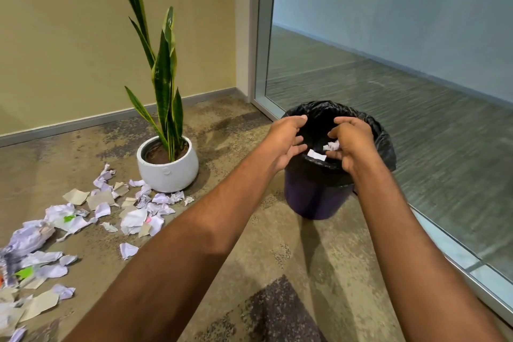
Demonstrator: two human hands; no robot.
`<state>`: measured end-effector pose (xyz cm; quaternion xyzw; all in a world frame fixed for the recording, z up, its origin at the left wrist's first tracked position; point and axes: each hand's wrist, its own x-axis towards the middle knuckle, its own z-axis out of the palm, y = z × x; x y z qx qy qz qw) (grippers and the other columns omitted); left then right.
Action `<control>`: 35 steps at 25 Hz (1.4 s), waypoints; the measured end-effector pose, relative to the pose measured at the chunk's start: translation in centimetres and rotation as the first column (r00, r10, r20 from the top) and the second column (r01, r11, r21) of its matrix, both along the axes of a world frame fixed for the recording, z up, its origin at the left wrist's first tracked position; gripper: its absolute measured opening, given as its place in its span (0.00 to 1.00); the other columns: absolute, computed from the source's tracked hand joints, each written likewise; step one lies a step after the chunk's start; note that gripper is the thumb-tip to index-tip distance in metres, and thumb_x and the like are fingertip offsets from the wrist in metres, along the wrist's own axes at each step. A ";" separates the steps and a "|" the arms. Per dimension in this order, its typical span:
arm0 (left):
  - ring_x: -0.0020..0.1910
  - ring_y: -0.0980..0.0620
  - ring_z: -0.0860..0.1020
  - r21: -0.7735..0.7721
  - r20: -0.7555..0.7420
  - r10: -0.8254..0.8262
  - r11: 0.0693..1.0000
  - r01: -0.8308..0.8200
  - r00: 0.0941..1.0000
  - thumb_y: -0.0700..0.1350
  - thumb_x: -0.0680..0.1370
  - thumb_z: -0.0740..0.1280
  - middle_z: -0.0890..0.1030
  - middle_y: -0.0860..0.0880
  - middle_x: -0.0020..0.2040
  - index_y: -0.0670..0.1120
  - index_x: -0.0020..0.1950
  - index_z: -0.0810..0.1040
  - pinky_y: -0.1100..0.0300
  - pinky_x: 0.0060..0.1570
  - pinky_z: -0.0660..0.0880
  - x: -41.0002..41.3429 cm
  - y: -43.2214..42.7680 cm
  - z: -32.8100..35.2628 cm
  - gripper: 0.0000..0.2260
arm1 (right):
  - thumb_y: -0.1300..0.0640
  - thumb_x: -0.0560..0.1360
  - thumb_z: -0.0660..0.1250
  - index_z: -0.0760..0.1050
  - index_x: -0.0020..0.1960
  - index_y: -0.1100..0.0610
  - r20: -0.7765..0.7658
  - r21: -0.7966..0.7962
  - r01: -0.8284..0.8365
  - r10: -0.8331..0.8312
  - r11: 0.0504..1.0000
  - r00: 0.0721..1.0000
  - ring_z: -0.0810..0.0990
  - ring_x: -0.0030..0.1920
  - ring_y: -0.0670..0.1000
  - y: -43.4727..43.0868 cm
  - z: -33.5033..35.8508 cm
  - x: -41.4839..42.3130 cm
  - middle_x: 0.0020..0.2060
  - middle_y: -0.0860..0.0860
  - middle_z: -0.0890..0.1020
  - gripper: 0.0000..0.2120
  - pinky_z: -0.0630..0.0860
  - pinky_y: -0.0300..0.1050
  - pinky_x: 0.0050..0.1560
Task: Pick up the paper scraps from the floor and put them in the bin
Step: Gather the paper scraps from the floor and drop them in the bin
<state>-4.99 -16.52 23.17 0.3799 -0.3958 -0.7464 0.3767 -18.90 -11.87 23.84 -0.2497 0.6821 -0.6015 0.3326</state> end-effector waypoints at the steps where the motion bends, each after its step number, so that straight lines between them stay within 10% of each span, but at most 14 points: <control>1: 0.74 0.36 0.73 -0.005 -0.008 0.009 1.000 -0.009 1.000 0.45 0.84 0.68 0.73 0.39 0.76 0.43 0.72 0.75 0.42 0.70 0.76 0.7 -0.1 -0.1 0.17 | 0.69 0.72 0.65 0.82 0.56 0.52 -0.015 -0.011 0.025 -0.025 1.000 1.000 0.79 0.46 0.52 -0.2 -0.1 0.2 0.46 0.53 0.81 0.19 0.83 0.55 0.45; 12: 0.53 0.43 0.85 -0.042 0.120 0.155 0.988 -0.151 0.981 0.38 0.83 0.64 0.85 0.42 0.54 0.41 0.67 0.78 0.42 0.64 0.81 13.6 1.0 -4.3 0.13 | 0.73 0.74 0.62 0.83 0.50 0.57 -0.010 -0.164 -0.174 0.174 0.971 0.985 0.83 0.37 0.48 -2.3 -3.0 10.5 0.39 0.52 0.83 0.16 0.81 0.42 0.37; 23: 0.43 0.47 0.83 -0.006 0.476 0.357 0.915 -0.403 0.804 0.33 0.80 0.67 0.84 0.43 0.50 0.42 0.64 0.79 0.55 0.42 0.81 31.6 5.0 -12.3 0.13 | 0.67 0.73 0.67 0.84 0.49 0.54 -0.114 0.121 -0.597 0.609 0.793 0.785 0.82 0.35 0.52 -1.3 -14.6 27.3 0.36 0.51 0.84 0.12 0.85 0.63 0.50; 31: 0.41 0.48 0.82 -0.011 0.686 0.344 0.886 -0.464 0.641 0.32 0.81 0.67 0.83 0.38 0.50 0.43 0.59 0.81 0.52 0.41 0.82 40.5 8.1 -18.6 0.10 | 0.62 0.75 0.76 0.86 0.54 0.51 -0.267 0.319 -0.799 0.857 0.510 0.441 0.85 0.46 0.50 3.2 -21.9 34.3 0.45 0.48 0.86 0.10 0.82 0.45 0.48; 35: 0.32 0.46 0.78 -0.010 0.725 0.327 0.885 -0.465 0.607 0.25 0.78 0.64 0.81 0.35 0.43 0.39 0.58 0.79 0.53 0.34 0.77 41.7 8.8 -20.3 0.14 | 0.65 0.77 0.70 0.80 0.67 0.47 -0.553 0.473 -0.848 0.830 0.241 -0.072 0.78 0.62 0.53 6.7 -25.1 37.3 0.62 0.49 0.79 0.22 0.82 0.53 0.58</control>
